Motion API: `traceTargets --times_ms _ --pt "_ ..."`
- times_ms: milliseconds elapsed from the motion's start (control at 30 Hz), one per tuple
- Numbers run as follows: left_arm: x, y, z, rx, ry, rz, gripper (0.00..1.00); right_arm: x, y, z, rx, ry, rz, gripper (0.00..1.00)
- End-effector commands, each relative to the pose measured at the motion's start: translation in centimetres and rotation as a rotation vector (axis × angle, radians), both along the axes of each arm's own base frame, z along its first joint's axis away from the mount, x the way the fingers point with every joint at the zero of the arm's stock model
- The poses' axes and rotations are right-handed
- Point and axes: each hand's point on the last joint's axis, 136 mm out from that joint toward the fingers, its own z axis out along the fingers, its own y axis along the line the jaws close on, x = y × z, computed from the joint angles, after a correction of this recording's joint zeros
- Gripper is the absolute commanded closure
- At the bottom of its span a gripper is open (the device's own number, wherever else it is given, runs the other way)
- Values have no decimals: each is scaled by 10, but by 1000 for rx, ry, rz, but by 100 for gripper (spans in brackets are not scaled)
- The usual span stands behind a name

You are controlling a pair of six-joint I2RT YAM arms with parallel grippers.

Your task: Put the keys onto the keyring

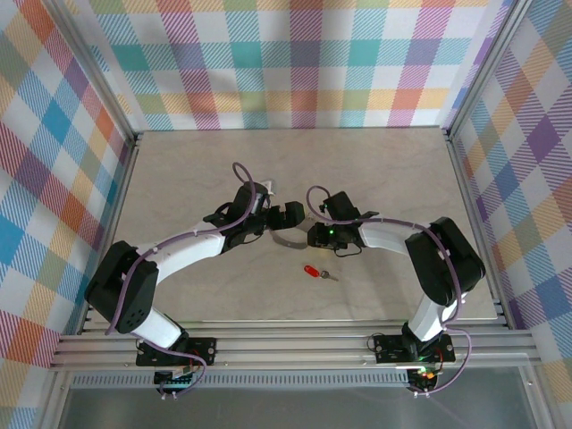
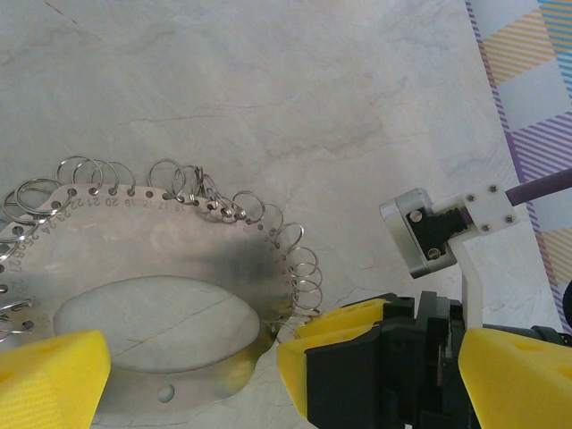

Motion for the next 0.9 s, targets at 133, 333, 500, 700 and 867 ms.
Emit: traceTargets --times_ms 133,333,500,700,867 --pt "-5 2 7 -4 -17 -5 0 5 1 0 -31 -18 16 72" --pt "-4 1 6 -7 -17 -7 0 8 2 1 -29 -25 19 75" --pt "-4 0 5 -7 -16 -10 0 9 4 3 -25 -31 22 77" --pt "-4 -1 5 -9 -15 -13 0 10 4 1 -30 -26 25 80" --pt "-4 -1 6 -12 -17 -17 0 7 0 -2 -45 -21 22 80"
